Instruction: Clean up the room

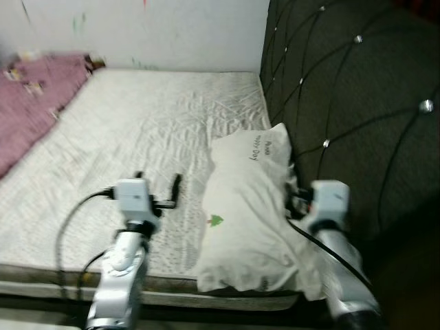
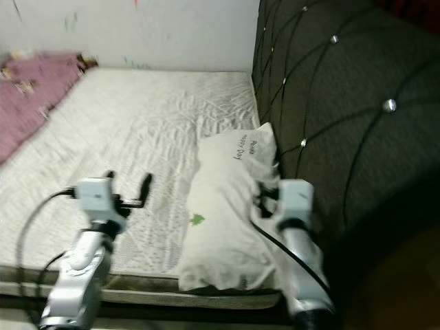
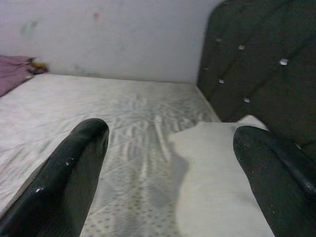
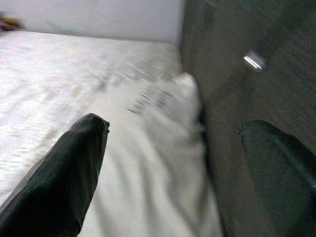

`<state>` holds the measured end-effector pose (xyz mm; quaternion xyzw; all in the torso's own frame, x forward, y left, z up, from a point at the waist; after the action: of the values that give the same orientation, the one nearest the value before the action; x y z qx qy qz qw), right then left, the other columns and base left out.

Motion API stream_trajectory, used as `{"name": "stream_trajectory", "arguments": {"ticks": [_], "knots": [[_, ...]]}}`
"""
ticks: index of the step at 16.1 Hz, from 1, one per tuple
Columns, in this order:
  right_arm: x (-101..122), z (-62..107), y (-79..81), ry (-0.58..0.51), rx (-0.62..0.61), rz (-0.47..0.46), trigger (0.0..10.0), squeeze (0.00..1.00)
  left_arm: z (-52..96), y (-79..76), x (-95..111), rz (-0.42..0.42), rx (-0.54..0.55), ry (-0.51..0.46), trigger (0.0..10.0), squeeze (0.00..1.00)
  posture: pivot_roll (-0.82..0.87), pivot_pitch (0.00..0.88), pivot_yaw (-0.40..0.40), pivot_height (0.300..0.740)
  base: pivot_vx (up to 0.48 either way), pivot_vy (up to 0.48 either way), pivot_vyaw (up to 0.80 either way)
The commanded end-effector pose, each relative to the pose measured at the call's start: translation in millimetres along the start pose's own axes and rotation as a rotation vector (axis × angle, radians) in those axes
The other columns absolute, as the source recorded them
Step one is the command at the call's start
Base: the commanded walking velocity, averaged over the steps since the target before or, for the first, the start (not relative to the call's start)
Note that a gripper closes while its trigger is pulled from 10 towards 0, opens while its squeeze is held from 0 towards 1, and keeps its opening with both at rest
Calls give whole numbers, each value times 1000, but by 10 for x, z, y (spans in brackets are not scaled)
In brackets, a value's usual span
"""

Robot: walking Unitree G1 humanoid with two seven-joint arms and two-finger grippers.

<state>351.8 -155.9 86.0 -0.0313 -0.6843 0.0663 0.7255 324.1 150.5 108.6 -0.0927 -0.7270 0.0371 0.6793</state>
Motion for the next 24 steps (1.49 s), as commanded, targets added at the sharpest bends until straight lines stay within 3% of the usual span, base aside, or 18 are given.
{"name": "stream_trajectory", "arguments": {"ticks": [1,4,7,9,11,14,16,19,21,24], "knots": [[16,-20,109,3,52,17,10000,0,26,150,44,2,59,-24,10000,0,-57,0,-50,740,0,0,0],[63,-139,84,-1,46,22,10000,0,-61,239,113,-8,103,-45,10000,0,-47,0,-36,740,0,0,0],[172,-213,21,-21,40,16,10000,0,-154,180,174,-29,58,-46,10000,0,-9,0,-39,740,0,0,0],[161,-230,-29,-30,45,17,10000,0,-76,252,261,-72,73,-73,10000,0,29,0,-24,740,0,0,0],[106,-218,-104,-2,-24,-27,10000,0,27,418,336,-51,117,-68,10000,0,3,0,-5,740,0,0,-259],[236,-191,-129,-39,-43,-37,10000,0,-75,379,421,-68,70,-75,10000,0,-30,0,-18,740,0,0,-800],[318,-197,-112,-58,4,8,10000,0,-175,399,391,-49,93,-69,10000,0,-73,0,-29,740,0,0,0],[423,-208,-238,-81,-64,-30,10000,0,-150,391,305,-26,100,-47,10000,0,-90,0,-11,740,0,0,0],[516,-187,-234,-109,-80,-46,10000,0,-180,365,274,-30,73,-28,10000,0,-97,0,23,740,0,0,0],[479,-98,-220,-101,-94,-52,10000,0,-164,380,311,-37,72,-28,10000,0,-88,0,26,740,0,0,0]]}}
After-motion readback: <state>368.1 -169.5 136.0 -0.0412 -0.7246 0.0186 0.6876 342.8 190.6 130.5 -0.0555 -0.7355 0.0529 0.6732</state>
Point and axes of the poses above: a point about 5 cm out from each wrist's last joint towards the gripper, its own z axis pointing back from the gripper into the wrist, its own x axis along the axis of the wrist's last joint, y = z × x, the point moved 5 cm from there along -z, pointing out of the wrist towards the gripper, and after that the axes turned 6 degrees about z, right-handed, at the moved point
